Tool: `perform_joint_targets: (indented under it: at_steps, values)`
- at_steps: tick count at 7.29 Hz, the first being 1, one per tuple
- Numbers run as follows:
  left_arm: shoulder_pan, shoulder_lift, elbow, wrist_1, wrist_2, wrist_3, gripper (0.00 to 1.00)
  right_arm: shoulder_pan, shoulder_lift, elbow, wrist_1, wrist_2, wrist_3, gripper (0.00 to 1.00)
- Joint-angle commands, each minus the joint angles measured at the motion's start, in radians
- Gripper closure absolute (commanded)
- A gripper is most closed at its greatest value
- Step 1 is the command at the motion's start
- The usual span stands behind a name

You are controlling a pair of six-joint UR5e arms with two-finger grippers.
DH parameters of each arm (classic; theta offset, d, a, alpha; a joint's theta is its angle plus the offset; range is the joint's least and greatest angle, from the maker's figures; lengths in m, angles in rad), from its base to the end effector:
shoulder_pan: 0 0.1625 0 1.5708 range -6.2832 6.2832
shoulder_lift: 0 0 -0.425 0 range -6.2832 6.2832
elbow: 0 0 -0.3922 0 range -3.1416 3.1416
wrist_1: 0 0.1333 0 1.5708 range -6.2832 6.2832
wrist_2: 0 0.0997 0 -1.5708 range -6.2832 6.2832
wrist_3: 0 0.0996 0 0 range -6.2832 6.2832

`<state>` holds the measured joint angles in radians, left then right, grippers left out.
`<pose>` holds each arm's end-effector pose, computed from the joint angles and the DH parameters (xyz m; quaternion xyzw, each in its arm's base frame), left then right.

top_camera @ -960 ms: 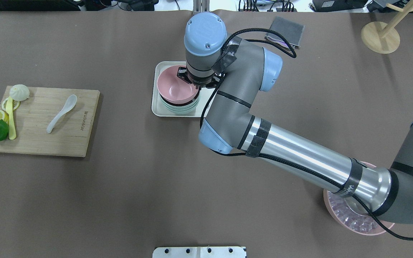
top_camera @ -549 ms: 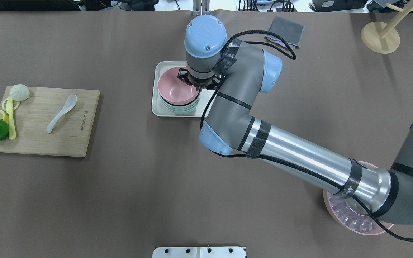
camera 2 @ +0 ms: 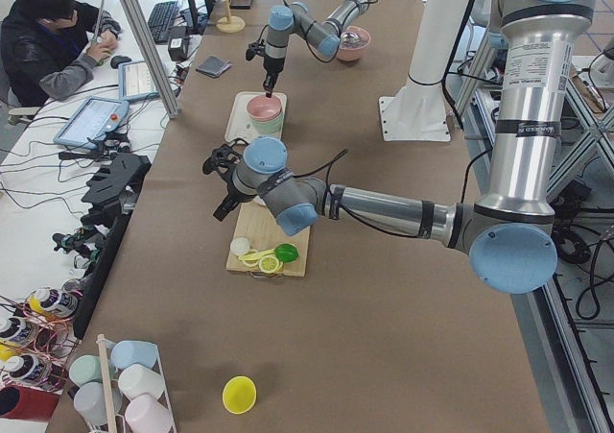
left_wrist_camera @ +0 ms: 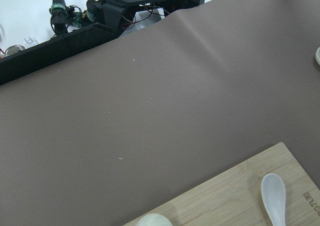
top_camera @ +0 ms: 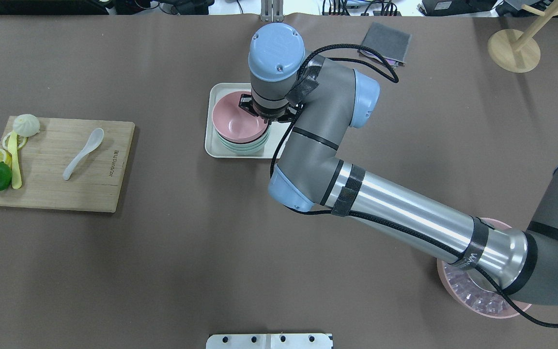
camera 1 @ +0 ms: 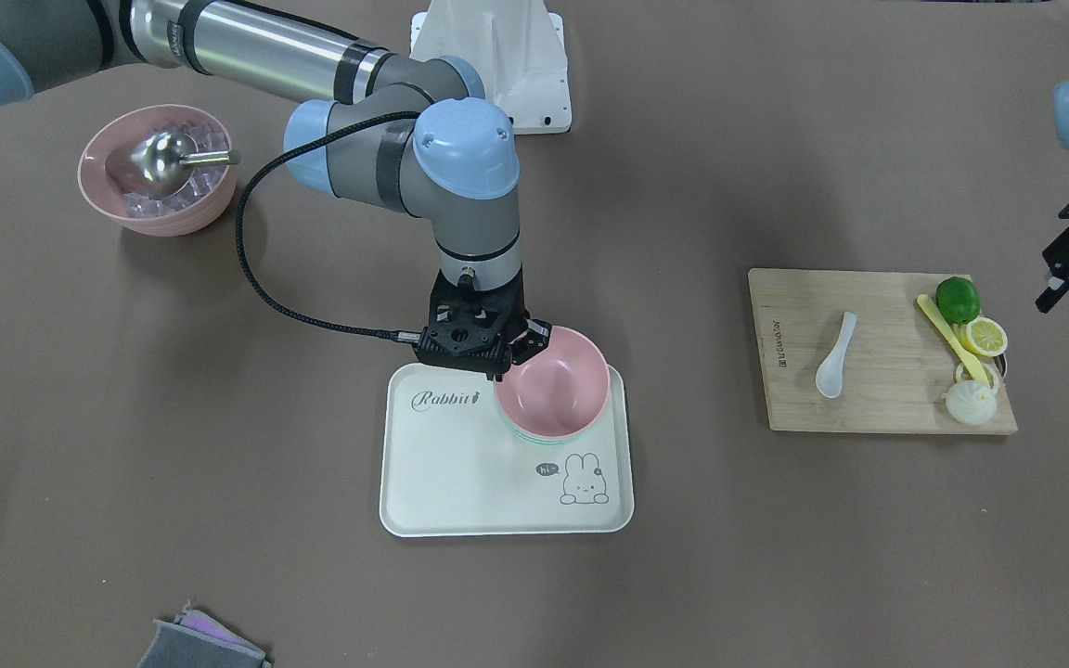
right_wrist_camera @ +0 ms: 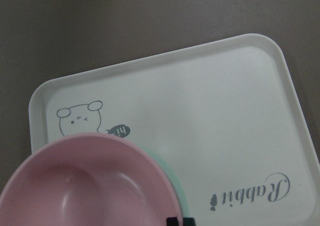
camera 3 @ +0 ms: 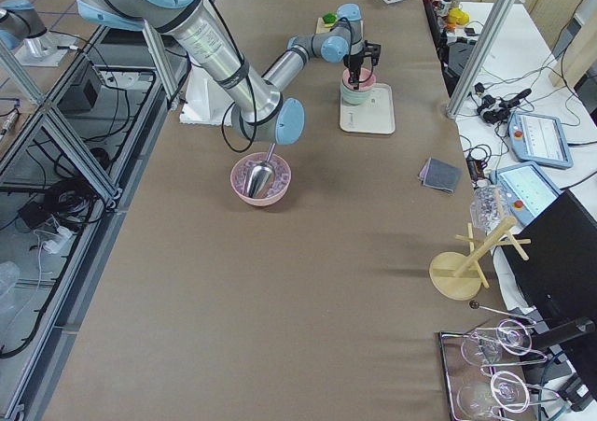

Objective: Stack pink bowl on green and place spoon
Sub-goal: 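Lower the pink bowl into the green bowl on the tray with the right gripper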

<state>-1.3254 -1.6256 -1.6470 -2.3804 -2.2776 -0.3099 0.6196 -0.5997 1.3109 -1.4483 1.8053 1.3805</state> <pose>0.0627 -0.5328 0.4997 0.3243 0.4132 0.1298 0.8410 -0.5765 -0.5465 0.1377 0.0601 -0.4117 0.1472 0.8973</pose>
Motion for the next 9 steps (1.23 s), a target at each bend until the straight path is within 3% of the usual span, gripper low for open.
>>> perform_joint_targets:
  at_steps: [1,8,9]
  values:
    - [0.0,0.0,0.001,0.001,0.001,0.0,0.02,-0.001,0.0,-0.007,0.009,-0.003,-0.001,1.0]
    - [0.0,0.0,0.001,0.003,0.001,0.0,0.02,-0.001,-0.002,-0.002,0.008,0.003,-0.017,1.0]
    - [0.0,0.0,0.001,0.006,0.001,0.0,0.02,0.003,-0.002,0.001,0.009,0.003,-0.046,0.69]
